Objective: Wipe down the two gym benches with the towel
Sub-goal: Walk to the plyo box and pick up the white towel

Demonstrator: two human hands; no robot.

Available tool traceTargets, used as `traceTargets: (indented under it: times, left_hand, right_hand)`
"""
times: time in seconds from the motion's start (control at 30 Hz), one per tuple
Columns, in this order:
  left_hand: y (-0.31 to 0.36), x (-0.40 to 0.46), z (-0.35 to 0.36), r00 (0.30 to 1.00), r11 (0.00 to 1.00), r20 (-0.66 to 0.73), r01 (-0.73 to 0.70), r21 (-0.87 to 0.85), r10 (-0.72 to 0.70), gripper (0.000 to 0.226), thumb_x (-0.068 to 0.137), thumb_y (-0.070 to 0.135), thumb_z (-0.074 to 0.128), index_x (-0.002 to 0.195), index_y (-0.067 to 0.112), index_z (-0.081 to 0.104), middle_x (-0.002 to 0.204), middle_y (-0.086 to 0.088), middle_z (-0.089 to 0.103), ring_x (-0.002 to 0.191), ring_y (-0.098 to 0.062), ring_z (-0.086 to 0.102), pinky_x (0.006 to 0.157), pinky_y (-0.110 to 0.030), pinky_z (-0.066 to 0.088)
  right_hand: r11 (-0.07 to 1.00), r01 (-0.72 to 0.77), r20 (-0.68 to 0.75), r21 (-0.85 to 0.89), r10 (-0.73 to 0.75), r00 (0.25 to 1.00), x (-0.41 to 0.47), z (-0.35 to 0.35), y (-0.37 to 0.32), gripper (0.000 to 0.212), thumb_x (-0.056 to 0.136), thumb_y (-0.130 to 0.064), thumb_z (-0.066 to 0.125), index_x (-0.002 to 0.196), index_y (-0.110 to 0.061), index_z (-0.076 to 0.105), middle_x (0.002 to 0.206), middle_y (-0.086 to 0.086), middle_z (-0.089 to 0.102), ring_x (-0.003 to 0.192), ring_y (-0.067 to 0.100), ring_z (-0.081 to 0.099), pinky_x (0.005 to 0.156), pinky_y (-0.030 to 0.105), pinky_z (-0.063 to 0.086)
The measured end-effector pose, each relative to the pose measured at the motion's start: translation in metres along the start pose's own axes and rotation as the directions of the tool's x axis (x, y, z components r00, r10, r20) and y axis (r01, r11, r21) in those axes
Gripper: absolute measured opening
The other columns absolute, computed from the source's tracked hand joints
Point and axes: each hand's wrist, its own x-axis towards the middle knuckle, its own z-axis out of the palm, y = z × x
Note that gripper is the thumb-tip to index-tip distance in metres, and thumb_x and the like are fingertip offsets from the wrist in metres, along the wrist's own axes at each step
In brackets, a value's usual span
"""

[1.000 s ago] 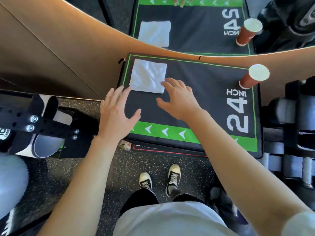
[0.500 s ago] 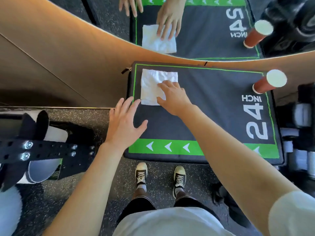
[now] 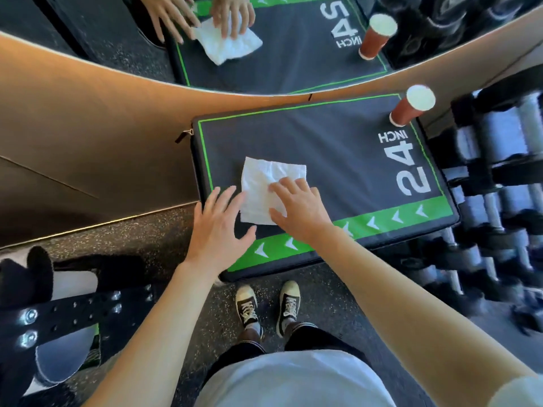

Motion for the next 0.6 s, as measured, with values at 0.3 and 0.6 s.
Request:
traceTargets:
  times: [0.3, 0.6]
  left_hand:
    - [0.023, -0.029, 0.043, 0.989, 0.993, 0.110, -0.104, 0.051, 0.098, 0.068, 0.092, 0.049, 0.066, 0.153, 0.025, 0.047, 0.167, 0.003, 0.036, 0.159, -0.028, 0.023, 0.125, -0.066, 0.020]
    - [0.031, -0.048, 0.041, 0.996, 0.998, 0.083, -0.023, 0.056, 0.019, 0.065, 0.097, 0.043, 0.063, 0.156, 0.027, 0.043, 0.166, 0.004, 0.036, 0.159, -0.024, 0.023, 0.126, -0.061, 0.022]
  right_hand:
    - [1.000, -0.011, -0.037, 0.013, 0.011, 0.999, -0.078, 0.004, 0.030, 0.051, 0.093, -0.048, 0.061, 0.139, -0.027, 0.050, 0.135, -0.002, 0.049, 0.119, 0.028, 0.047, 0.095, 0.047, 0.042]
    - [0.993, 0.103, -0.010, 0.054, -0.103, 0.995, -0.045, 0.014, 0.032, 0.090, 0.087, -0.074, 0.058, 0.157, -0.022, 0.035, 0.163, 0.002, 0.031, 0.152, 0.030, 0.023, 0.122, 0.051, 0.025]
